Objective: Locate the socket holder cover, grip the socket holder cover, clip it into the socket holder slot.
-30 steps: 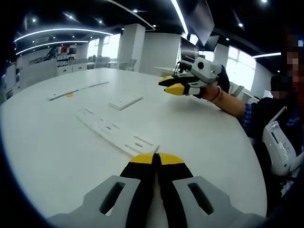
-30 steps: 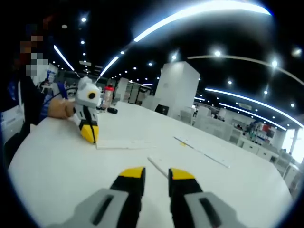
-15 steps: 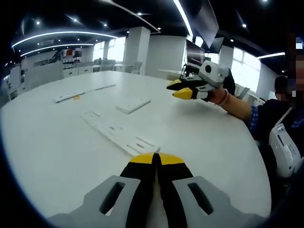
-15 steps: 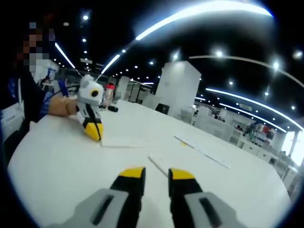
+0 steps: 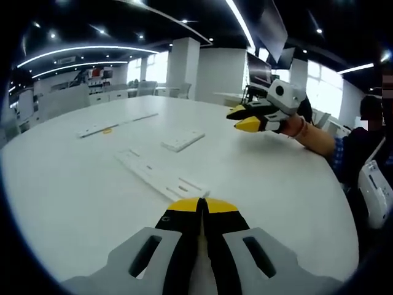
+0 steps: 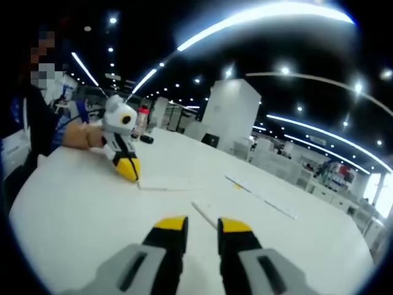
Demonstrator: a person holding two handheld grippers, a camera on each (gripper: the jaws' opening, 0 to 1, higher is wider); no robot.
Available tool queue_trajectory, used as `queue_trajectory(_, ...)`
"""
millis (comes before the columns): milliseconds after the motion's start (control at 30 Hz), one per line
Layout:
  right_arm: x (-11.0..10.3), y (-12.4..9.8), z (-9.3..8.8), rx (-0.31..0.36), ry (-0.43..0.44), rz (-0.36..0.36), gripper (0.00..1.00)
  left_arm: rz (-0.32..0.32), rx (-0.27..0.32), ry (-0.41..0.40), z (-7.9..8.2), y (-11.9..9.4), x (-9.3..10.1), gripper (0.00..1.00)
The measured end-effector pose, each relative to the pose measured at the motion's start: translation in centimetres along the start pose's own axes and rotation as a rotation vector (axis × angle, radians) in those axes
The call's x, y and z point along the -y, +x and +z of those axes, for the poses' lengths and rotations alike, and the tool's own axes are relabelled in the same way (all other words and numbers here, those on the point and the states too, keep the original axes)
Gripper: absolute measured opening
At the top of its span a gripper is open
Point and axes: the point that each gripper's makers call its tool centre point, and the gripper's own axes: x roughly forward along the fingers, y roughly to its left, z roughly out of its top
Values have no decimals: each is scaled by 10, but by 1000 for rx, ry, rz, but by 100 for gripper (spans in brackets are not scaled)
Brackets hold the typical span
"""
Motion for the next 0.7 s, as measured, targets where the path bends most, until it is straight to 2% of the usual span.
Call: queue_trajectory(700, -1, 0, 1, -5, -15, -5, 21, 95, 12, -1, 2, 5, -18, 3)
